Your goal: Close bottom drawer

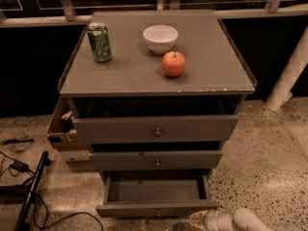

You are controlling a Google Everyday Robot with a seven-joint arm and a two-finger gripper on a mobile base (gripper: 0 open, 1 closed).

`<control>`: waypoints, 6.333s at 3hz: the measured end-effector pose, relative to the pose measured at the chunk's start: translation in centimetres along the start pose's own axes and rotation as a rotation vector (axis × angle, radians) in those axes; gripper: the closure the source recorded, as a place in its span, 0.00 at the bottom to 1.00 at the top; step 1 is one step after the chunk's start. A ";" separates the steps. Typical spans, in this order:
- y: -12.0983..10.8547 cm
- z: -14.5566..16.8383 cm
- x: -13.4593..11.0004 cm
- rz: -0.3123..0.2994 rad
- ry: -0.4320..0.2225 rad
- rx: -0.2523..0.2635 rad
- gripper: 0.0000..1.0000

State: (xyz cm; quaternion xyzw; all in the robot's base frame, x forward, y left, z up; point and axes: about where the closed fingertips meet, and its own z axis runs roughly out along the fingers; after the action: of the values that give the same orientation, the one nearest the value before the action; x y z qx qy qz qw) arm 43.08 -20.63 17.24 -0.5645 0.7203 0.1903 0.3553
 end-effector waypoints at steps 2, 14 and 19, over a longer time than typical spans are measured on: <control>-2.0 1.7 -0.2 -0.050 -0.028 0.073 1.00; -9.6 6.3 -3.2 -0.269 0.162 0.277 1.00; -14.3 8.1 -4.4 -0.301 0.138 0.399 1.00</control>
Offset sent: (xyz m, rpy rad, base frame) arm 0.0397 0.0057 -0.0088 -0.0007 -0.1498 -0.0313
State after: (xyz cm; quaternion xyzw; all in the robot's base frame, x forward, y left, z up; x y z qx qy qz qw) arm 59.57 -16.34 16.78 -0.5955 0.6741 -0.0496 0.4341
